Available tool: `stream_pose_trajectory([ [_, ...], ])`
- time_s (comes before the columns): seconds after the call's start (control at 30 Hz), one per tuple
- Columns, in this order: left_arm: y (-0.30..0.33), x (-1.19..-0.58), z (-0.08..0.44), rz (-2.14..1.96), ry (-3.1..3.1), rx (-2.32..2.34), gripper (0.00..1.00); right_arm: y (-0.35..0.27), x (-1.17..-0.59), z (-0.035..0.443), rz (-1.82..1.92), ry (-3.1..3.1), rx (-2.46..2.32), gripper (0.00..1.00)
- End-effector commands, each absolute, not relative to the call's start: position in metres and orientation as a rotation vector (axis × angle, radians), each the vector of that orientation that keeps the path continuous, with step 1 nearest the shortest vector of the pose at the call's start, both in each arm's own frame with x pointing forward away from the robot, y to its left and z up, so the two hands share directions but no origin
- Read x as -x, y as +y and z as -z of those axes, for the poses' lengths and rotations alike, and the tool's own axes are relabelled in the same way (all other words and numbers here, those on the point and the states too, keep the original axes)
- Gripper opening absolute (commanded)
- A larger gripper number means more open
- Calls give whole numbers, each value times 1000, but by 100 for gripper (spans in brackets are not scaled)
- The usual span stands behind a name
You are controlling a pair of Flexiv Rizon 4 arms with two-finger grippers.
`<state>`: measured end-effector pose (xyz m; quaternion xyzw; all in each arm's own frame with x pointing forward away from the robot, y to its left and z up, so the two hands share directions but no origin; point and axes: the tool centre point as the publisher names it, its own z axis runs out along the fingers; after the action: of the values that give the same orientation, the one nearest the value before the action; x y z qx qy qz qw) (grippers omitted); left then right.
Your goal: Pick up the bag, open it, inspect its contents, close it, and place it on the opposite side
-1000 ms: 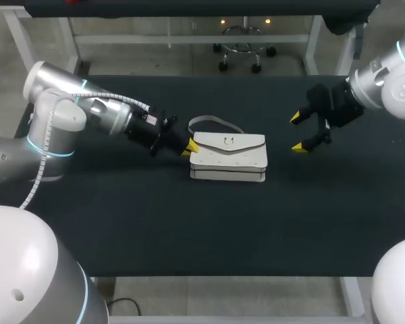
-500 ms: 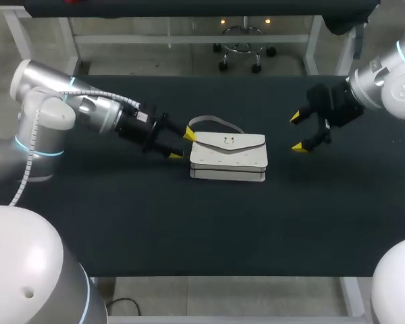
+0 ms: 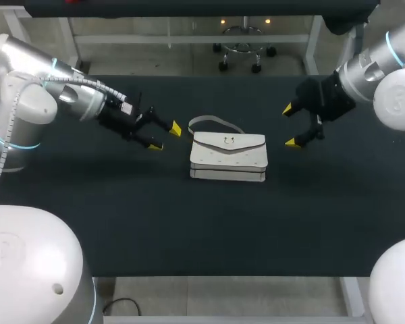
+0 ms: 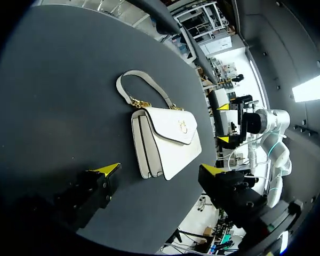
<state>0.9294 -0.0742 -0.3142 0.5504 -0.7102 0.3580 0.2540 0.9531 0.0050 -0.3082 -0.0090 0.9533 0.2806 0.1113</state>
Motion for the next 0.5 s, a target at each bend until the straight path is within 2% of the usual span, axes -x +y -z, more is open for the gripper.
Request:
stream_pose_trajectory([
  [0.03, -69, -925, 296, -965, -2030, -1528, 100, 16, -939, 299, -728, 2741, -1, 100],
  [0.5, -64, -936, 273, -979, -2369, -1376, 100, 39, -923, 290, -584, 2690, 13, 100],
])
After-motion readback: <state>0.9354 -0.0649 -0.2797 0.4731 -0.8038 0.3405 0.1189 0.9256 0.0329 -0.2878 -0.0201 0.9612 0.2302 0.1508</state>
